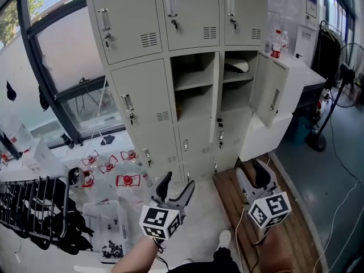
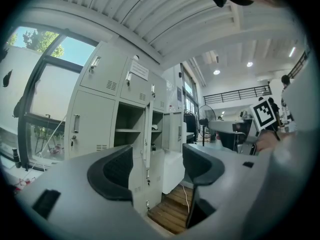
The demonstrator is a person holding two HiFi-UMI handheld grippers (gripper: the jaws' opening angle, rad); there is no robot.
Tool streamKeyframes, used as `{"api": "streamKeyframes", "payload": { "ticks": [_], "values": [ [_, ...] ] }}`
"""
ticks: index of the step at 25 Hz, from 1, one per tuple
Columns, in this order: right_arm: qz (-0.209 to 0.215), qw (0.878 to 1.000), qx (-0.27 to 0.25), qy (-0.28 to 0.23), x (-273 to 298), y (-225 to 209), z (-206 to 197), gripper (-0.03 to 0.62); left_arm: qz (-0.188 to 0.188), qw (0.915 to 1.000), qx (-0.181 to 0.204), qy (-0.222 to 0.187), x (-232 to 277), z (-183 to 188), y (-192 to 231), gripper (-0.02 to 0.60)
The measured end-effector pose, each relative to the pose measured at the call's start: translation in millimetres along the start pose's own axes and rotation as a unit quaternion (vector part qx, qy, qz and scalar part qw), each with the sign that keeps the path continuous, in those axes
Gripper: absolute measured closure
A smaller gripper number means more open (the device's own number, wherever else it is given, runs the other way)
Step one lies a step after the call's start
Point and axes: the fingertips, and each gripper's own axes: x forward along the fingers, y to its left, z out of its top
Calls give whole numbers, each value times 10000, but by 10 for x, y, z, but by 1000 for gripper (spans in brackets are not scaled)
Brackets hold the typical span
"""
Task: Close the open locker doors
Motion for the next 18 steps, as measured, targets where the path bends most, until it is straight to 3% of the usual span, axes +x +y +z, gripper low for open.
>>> {"api": "streamKeyframes", "payload": {
  "ticks": [18],
  "values": [
    [543,9984,145,-79,958,-1550,-10,390,576,9982,82,-109,1685,207,-142,279]
  ]
}}
